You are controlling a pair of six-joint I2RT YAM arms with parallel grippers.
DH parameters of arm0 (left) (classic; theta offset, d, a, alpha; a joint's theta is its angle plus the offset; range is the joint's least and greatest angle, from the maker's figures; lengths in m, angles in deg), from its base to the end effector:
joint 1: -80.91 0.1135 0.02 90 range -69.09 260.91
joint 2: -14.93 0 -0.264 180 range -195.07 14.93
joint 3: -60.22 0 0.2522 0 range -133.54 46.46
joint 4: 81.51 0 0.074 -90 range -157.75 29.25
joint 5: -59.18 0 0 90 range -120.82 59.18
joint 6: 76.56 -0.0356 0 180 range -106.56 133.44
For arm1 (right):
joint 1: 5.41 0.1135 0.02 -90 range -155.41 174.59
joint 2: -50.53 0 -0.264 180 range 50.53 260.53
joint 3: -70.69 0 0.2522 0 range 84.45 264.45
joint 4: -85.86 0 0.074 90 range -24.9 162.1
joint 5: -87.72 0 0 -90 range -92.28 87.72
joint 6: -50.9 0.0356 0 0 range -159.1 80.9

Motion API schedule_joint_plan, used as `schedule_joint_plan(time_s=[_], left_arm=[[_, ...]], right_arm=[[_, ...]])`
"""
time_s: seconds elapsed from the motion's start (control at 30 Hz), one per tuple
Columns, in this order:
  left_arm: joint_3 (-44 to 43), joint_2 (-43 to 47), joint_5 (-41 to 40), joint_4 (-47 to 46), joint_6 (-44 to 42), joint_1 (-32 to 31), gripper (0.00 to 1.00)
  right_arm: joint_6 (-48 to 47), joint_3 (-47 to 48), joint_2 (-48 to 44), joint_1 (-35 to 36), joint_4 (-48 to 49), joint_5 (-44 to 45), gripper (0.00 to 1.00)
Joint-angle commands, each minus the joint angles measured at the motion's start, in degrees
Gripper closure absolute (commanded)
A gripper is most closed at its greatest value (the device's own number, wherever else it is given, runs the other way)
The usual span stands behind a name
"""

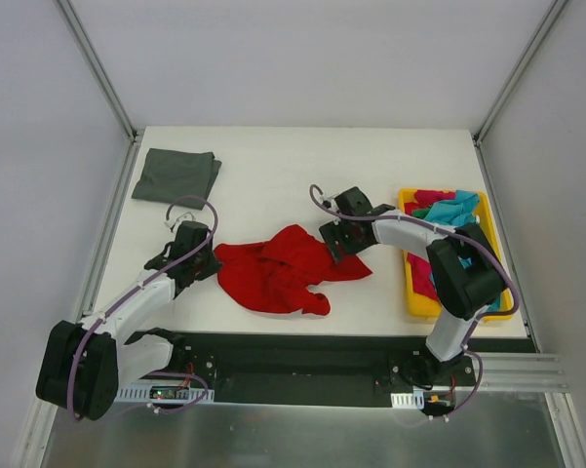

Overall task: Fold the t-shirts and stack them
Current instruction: Flatten out the tshirt

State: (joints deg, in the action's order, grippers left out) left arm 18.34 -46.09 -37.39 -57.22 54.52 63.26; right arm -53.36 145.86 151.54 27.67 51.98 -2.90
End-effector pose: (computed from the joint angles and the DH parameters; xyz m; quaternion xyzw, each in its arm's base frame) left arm 0.2011 -0.0597 0.1866 -0.2084 0.8933 -0.1477 0.3698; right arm 0.2953 0.1928 0.1681 -0.3888 0.8835 0.0479 0.2568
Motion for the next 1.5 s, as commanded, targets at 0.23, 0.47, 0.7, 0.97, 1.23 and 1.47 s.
schedule_joint_plan(time_s=[0.23, 0.47, 0.7, 0.97, 1.23, 1.47], left_arm=[[-0.09, -0.51, -2.4, 1.08, -0.91, -0.19, 1.0], [-0.44, 0.28, -3.27, 2.22, -0.74, -0.1, 1.0], [-7.81, 4.23, -6.08, 8.1, -1.7, -0.1, 1.0], [-25.56, 14.86, -9.86, 13.47, -6.09, -0.1, 1.0], [-43.57, 23.83, -11.8, 13.91, -9.08, -0.1, 1.0], [-59.75, 25.42, -10.14, 13.82, -13.65, -0.1, 1.0]], right_arm=[[7.66, -0.77, 6.3, 5.32, -1.14, 5.18, 0.47], [14.17, -0.41, 6.48, 7.0, -4.58, 13.97, 0.83], [16.02, 1.69, -7.64, 7.96, -10.63, 31.88, 0.99], [9.44, 8.02, -32.51, 7.96, -16.88, 44.82, 0.99], [4.86, 21.89, -50.46, 8.05, -18.81, 39.4, 0.99], [4.77, 38.15, -54.51, 8.14, -23.3, 26.48, 0.99]])
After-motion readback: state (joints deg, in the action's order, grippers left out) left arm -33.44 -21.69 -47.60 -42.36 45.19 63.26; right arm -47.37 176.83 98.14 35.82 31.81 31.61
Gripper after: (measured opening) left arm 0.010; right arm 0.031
